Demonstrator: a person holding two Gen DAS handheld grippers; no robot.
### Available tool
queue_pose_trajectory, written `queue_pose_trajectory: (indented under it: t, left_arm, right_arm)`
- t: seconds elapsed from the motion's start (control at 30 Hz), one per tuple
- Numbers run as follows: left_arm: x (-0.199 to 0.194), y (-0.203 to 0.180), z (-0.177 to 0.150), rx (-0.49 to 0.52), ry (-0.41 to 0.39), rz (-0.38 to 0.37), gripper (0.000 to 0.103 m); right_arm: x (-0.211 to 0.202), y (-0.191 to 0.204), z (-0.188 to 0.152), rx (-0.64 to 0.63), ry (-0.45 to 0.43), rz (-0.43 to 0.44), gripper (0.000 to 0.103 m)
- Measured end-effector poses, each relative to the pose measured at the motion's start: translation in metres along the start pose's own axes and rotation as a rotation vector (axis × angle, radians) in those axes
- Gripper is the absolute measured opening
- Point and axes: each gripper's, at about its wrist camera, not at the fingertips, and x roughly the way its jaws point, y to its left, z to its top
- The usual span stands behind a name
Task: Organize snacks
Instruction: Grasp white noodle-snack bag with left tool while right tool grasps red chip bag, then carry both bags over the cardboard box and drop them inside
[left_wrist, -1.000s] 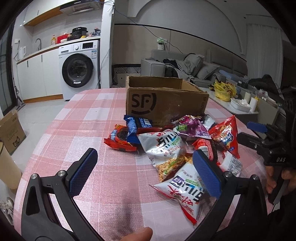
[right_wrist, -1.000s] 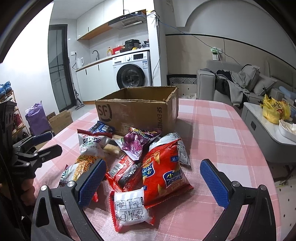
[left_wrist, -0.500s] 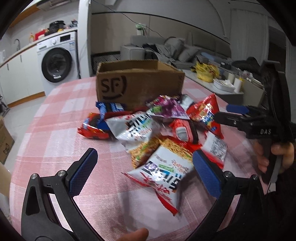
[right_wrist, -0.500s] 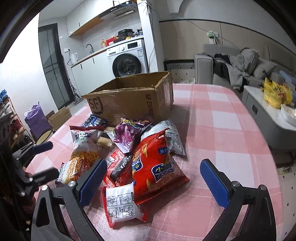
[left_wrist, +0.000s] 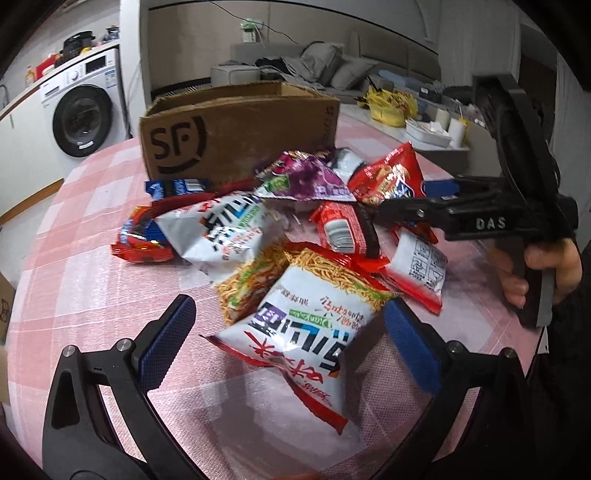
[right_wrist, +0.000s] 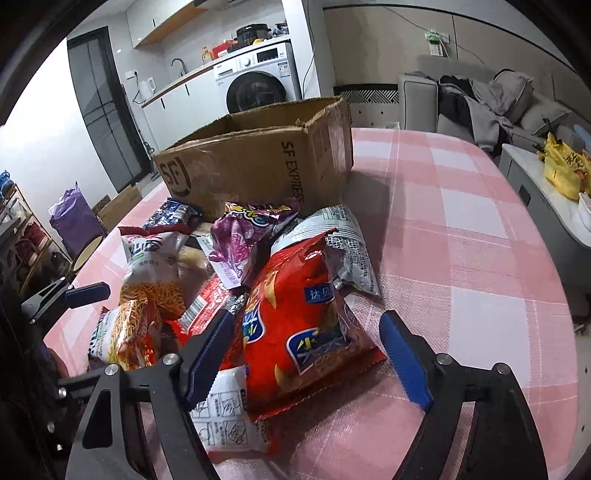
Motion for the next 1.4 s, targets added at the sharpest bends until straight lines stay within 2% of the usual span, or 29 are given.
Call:
queue_pose_trajectory:
  t: [0.07,0.17,0.23,0.27,0.3,0.37,0.5,0.63,1.1,1.4]
  left_arm:
    - [0.006,-0.002,0.002,0.01,0.017,-0.015,0.097]
    - [0.017,-0.004,0.003,0.025,0.068,-0.011,0.086]
    - [0.026,-0.004,0.005,0.026,0.094,-0.027,0.071]
    - [0.028,-0.003,0.006,0.022,0.099,-0.042,0.069]
    - [0.029,-0.002,0.006,0.018,0.099,-0.051,0.068]
    - [0.03,-0.001,0.007,0.012,0.095,-0.065,0.061]
    - [0.03,0.001,0.008,-0.001,0.072,-0.112,0.051]
    - [0.021,0.001,0.007,-0.011,0.041,-0.127,0.049]
    - [-0.017,0.017,0.012,-0.05,-0.063,-0.151,0.044]
    - [-0.026,0.036,0.024,-0.101,-0.131,-0.166,0.044]
  right_arm:
    - [0.005,-0.001,0.002,0.0,0.014,0.003,0.077]
    - [0.011,-0.004,0.003,0.007,0.025,0.012,0.073]
    - [0.013,-0.005,0.003,0.006,0.029,0.018,0.071]
    - [0.013,-0.006,0.002,0.007,0.031,0.021,0.069]
    - [0.013,-0.007,0.003,0.01,0.028,0.023,0.068]
    - [0.013,-0.008,0.003,0.014,0.021,0.026,0.058]
    - [0.006,-0.009,0.001,0.017,-0.007,0.04,0.05]
    - [-0.002,-0.008,-0.001,0.014,-0.027,0.044,0.046]
    - [-0.039,0.001,0.003,0.011,-0.132,0.056,0.046]
    - [-0.057,0.01,0.009,-0.002,-0.161,0.079,0.046]
